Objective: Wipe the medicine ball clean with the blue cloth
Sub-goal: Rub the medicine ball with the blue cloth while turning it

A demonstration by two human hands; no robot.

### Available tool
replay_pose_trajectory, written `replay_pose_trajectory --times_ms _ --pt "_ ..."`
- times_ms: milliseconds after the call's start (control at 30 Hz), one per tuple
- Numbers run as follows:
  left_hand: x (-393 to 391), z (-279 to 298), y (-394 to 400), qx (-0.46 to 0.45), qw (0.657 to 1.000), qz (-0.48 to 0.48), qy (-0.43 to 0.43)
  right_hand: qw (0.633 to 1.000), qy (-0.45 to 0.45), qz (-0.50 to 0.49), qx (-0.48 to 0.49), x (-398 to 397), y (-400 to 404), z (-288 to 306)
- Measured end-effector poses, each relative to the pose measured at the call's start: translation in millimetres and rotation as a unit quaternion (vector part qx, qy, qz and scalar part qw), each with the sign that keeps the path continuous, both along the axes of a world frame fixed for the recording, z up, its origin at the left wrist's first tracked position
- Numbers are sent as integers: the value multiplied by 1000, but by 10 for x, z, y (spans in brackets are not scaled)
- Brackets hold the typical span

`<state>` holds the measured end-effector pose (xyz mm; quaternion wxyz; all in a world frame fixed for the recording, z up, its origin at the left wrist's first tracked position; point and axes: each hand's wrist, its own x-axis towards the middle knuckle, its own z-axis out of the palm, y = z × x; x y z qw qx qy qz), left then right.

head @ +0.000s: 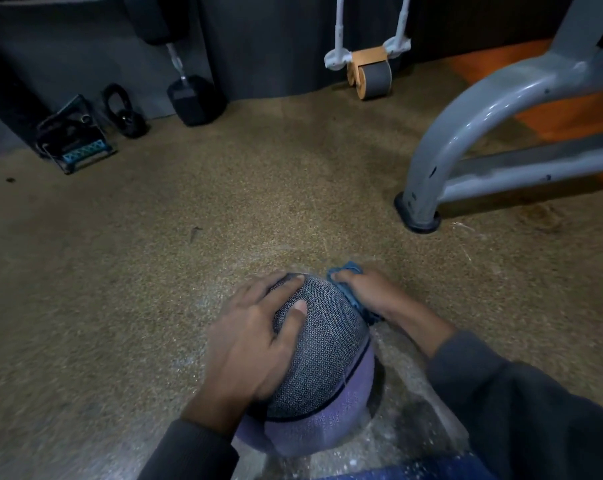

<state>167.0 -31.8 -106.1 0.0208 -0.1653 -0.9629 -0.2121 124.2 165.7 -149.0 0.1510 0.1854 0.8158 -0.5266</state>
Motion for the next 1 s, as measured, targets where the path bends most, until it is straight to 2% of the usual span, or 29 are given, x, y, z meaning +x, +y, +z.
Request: replay_pose_trajectory --times_ms 100,167,267,367,433,500,567,667,733,800,867,933,1000 --pt "-21 72 50 -54 998 25 -21 999 4 -22 -24 71 -18 -1" --pt "-14 105 197 -103 988 96 -59 998 4 -58 -31 110 -50 15" --pt "-33 104 334 -94 980 162 -68 995 27 -99 0 222 -136 -11" --pt "-174 59 198 -62 986 148 -51 976 171 -100 91 464 -286 -5" --pt "-272 29 45 -40 992 111 -52 946 279 -43 158 679 -438 105" --pt "-329 7 -105 -21 996 63 -51 917 350 10 193 752 -528 166" --pt "-334 -2 -213 -2 998 28 -53 923 341 32 173 612 -519 158" --pt "-301 -32 -274 8 999 14 -49 977 179 37 106 114 -387 117" --pt "-286 -29 -265 15 999 27 -43 984 138 37 107 9 -374 104" --pt "-289 -35 -268 19 998 43 -38 965 198 36 169 230 -465 157" --pt "-306 -41 -281 20 997 56 -41 930 285 52 228 606 -630 274" --pt "-294 -53 -322 32 997 54 -52 901 349 65 249 866 -746 332" --pt "-260 -44 -361 51 997 34 -56 898 366 59 236 802 -708 302"
